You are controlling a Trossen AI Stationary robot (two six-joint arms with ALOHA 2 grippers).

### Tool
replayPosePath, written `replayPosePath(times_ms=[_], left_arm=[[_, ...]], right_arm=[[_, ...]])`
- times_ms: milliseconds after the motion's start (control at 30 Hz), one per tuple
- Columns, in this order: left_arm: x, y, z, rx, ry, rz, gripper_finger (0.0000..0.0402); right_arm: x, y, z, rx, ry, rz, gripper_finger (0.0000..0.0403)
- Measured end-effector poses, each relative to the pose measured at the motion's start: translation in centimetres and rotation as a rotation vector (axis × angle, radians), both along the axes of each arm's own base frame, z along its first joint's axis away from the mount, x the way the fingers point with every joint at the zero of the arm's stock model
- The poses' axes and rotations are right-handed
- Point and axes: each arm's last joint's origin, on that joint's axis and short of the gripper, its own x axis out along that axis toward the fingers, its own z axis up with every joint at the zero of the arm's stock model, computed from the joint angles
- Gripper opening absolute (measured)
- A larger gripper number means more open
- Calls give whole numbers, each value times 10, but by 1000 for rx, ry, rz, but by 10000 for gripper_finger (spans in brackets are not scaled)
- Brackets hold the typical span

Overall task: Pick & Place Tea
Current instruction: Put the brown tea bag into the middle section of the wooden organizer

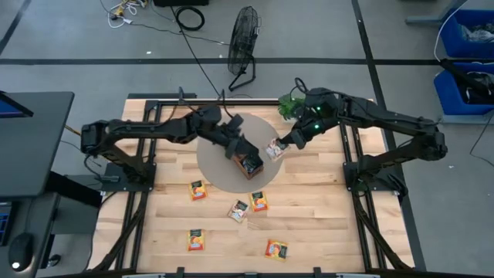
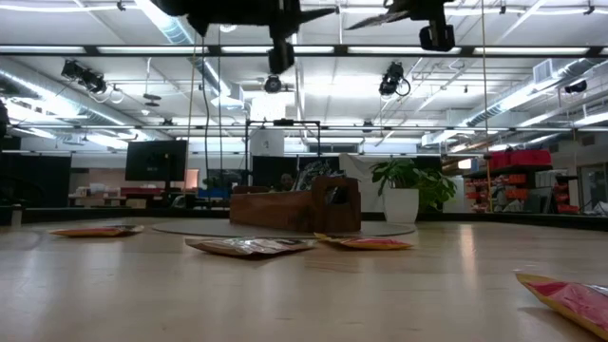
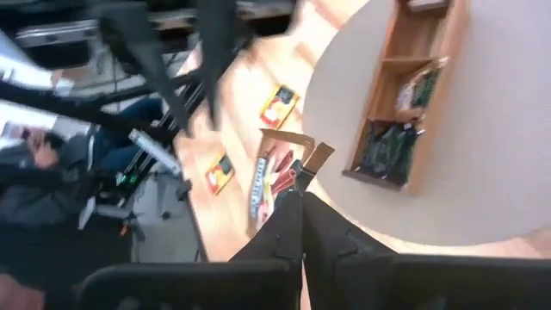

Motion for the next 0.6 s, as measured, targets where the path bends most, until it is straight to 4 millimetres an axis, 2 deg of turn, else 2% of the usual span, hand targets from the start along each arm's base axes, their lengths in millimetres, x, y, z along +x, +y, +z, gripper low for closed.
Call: replayPosePath(times_ms=[200,300,433,600], left_arm=[[-26,-2,24,154,-19,94,64],[-41,-4,42,225,-90,147,64],[-64,-8,67,321,-191,188,64],[-89,-10,84,357,-231,212,64]], right_arm=[[2,-3,-2,-10,26,-93,0],[7,-5,-6,-22,48,-136,0],[17,-8,-12,-31,57,-160,0],[35,-13,-21,-32,43,-198,0]])
